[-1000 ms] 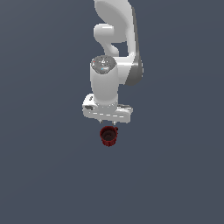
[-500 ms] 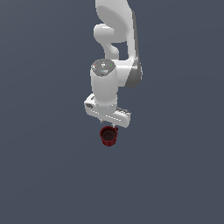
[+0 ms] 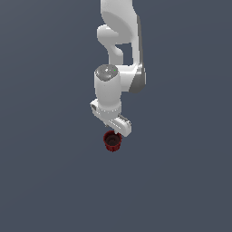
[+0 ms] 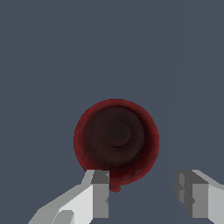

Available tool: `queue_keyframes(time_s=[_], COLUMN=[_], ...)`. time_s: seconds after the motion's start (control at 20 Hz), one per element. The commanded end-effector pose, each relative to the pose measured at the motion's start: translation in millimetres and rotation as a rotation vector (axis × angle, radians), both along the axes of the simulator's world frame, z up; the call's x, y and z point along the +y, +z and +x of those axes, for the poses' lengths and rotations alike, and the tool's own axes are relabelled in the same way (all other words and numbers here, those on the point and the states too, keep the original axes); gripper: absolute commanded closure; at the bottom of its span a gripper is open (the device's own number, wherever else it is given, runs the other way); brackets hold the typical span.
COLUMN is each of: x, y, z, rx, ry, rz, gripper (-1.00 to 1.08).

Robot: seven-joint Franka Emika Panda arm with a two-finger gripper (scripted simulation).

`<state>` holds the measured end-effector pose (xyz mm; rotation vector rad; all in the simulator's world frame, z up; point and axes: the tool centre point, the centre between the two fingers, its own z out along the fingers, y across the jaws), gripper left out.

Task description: Pick up the object and move it to a goal position.

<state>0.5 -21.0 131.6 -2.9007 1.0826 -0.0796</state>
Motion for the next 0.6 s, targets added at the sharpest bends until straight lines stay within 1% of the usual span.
queue_keyframes(time_s=[0.0, 0.55], x=[-0.7, -5.4], y=[-3.6, -18.4], z=[-1.5, -8.6], rx=[-0.005, -0.028], ry=[-0.076, -0.402], rz=[0.005, 0.027], gripper=[-0.20, -0.20])
